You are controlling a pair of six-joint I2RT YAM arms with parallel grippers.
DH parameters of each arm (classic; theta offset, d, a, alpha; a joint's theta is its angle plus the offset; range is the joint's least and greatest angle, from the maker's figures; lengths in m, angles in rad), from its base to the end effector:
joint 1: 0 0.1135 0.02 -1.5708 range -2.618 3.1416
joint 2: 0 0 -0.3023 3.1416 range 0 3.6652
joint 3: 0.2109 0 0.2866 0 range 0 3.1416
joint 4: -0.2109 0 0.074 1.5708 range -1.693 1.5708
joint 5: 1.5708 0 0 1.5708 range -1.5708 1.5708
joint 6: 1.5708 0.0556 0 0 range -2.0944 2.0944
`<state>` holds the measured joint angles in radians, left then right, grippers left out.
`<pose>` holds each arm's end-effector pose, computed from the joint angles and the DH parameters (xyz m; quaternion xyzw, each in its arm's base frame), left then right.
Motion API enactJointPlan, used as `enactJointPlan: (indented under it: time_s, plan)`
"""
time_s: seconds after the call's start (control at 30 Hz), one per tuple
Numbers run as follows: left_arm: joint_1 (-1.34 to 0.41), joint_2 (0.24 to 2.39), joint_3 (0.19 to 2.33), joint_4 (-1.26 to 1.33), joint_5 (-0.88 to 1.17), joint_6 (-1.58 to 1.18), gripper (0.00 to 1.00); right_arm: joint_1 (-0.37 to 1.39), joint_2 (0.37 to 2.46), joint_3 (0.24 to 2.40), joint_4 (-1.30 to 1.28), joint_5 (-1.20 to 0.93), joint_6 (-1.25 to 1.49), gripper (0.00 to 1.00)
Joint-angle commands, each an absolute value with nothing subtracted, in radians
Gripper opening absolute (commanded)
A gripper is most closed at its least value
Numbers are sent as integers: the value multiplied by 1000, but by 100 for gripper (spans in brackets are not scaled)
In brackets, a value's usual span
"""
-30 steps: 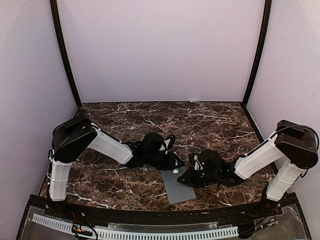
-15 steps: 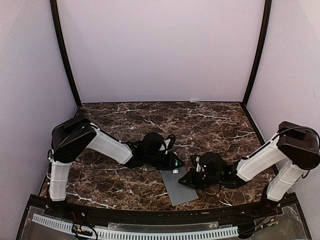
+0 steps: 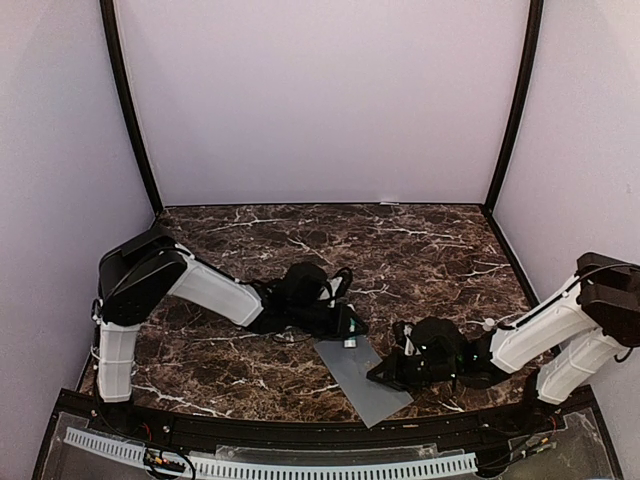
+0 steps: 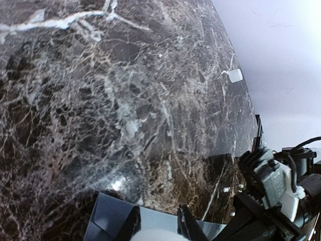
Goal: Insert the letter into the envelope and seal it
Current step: Seal the envelope flap on the envelope.
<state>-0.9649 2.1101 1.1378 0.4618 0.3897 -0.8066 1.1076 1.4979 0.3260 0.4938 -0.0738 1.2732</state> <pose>0.2629 -0.4166 0.1139 0.1645 0.8360 -0.4899 0.1845 0.1138 0.2371 0.0988 0.0587 0.8996 0.4129 0.1293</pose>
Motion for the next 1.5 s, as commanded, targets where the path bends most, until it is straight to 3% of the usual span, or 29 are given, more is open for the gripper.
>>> enactJointPlan:
  time_s: [0.0, 0.4, 1.47]
  plan:
    - [-994, 1959, 1132, 452, 396, -772, 0, 1120, 1521, 284, 357, -46, 1285, 0]
    - [-1102, 1865, 926, 504, 307, -858, 0, 1120, 1547, 296, 376, -52, 1281, 0]
    - [-1134, 1976, 932, 549, 312, -868, 0, 1120, 1606, 334, 383, -66, 1273, 0]
